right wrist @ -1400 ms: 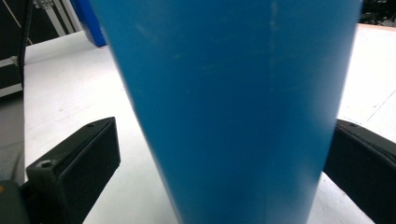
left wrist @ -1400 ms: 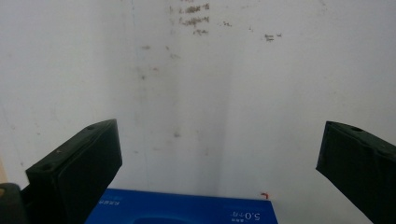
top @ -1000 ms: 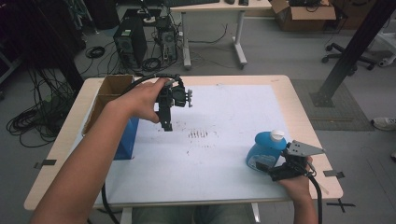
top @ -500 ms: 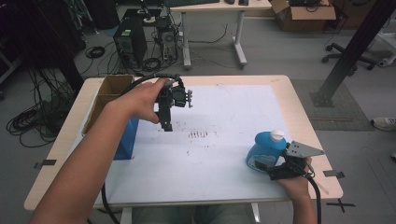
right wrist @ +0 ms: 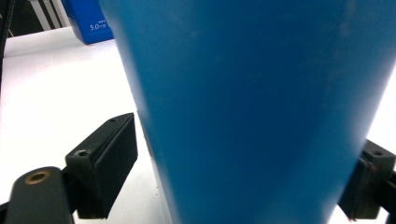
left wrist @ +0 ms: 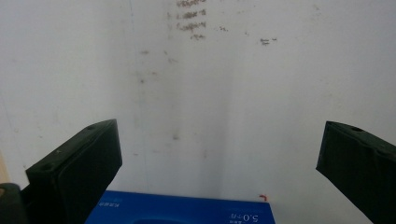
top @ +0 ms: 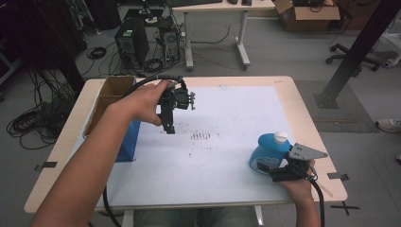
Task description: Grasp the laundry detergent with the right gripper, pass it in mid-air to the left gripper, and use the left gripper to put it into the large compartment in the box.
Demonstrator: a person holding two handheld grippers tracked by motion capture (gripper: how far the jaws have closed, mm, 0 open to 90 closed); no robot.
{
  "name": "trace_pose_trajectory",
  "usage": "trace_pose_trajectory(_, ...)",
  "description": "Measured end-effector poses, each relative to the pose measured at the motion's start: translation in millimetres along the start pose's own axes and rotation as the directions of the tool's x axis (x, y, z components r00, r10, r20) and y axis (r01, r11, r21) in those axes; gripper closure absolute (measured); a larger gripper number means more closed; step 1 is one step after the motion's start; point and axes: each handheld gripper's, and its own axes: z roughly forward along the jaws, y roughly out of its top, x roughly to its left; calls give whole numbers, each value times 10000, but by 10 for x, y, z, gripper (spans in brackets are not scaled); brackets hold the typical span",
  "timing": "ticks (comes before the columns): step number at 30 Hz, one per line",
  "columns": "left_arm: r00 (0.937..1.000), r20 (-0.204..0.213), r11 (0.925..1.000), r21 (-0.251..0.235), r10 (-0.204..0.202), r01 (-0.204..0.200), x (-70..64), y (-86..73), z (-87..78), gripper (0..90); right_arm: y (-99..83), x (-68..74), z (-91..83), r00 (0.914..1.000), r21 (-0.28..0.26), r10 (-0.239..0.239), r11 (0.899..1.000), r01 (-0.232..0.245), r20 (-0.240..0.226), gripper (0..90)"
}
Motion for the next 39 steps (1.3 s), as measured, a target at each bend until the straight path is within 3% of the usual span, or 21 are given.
trace_pose_trajectory(18,10000,-39,10000,-38,-19,19,-1,-24,-7,2,5,-5,34,9999,7,-122,9999,122,-23,230)
trace_pose_trajectory(29,10000,-31,10000,-40,-32,31,-6,-16,-6,2,0,-2,33,9995,7,-251,9997,251,-186,371)
trace_pose_trajectory(39,10000,-24,10000,-8,23,-23,-11,6,-2,2,-6,17,21,9987,-39,-488,9988,488,-118,414)
